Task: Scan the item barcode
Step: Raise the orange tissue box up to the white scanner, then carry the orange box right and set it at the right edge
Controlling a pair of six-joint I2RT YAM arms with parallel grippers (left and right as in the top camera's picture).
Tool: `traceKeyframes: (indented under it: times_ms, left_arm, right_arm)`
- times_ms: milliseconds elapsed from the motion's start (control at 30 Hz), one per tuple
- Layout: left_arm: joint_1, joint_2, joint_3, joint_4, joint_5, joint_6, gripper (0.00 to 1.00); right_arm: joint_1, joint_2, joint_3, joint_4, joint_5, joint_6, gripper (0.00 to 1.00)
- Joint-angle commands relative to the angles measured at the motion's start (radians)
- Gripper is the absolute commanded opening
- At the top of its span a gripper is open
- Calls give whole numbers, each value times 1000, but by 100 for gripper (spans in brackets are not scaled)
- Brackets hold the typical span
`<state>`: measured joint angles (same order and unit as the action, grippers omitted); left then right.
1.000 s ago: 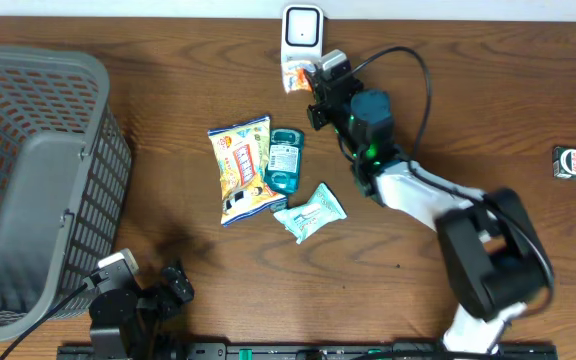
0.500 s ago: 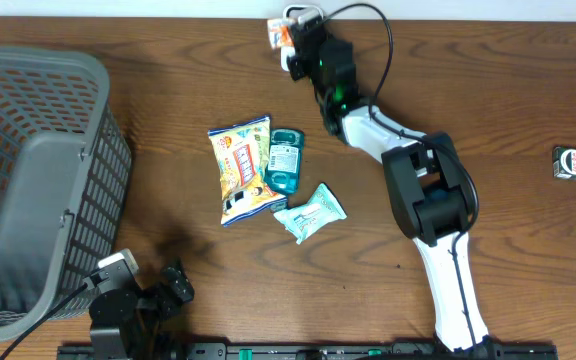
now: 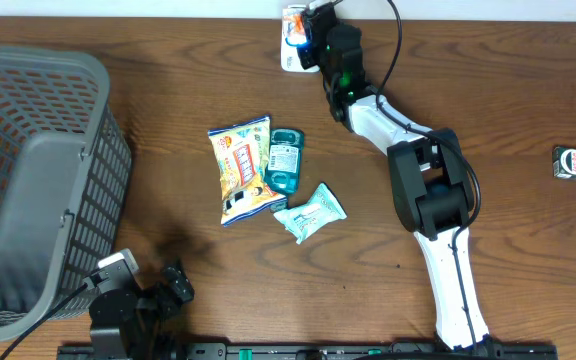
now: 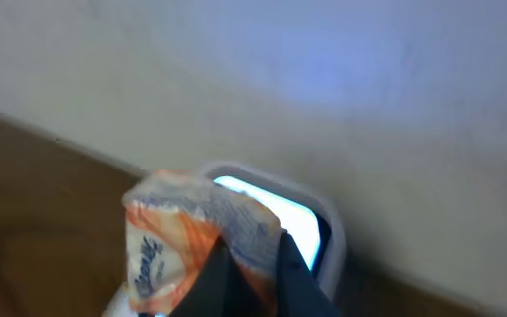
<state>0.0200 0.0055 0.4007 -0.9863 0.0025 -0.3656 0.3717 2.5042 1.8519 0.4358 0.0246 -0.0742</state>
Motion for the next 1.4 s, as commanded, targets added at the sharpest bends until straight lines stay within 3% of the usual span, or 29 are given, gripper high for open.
traceKeyframes:
  times_ms: [0, 267, 367, 533, 800, 1000, 1067, 1100, 1200, 1300, 1367]
  left_arm:
    - [6, -2, 8, -11, 13, -2, 98]
    - [6, -2, 8, -11, 13, -2, 98]
    - [6, -2, 8, -11, 13, -2, 98]
    - [6, -2, 8, -11, 13, -2, 98]
    - [6, -2, 8, -11, 13, -2, 97]
    - [6, -2, 8, -11, 13, -2, 98]
    - [6, -2, 8, -11, 13, -2, 98]
    - [6, -2, 8, -11, 13, -2, 98]
    - [6, -2, 8, -11, 13, -1, 98]
    - [6, -2, 8, -11, 13, -2, 98]
    - [6, -2, 8, -11, 13, -2, 98]
  right_arm:
    - [-6, -122, 20, -90, 134, -10, 1]
    - [-60, -372, 19, -634, 507, -9, 1]
    - [-95, -401, 19, -838, 671, -4, 1]
    - [-193, -381, -7, -1081, 869, 134, 2]
    - [-426, -371, -173, -1194, 867, 602, 2]
    - [-567, -371, -251, -1187, 794, 706, 2]
    - [-601, -371, -252, -1178, 737, 710, 24]
    - [-614, -372, -250, -1176, 721, 710, 44]
    - [-630, -382, -234, -1181, 721, 700, 70]
    - [-625, -424, -221, -1202, 717, 678, 89]
    - [-612, -473, -220, -1218, 694, 679, 95]
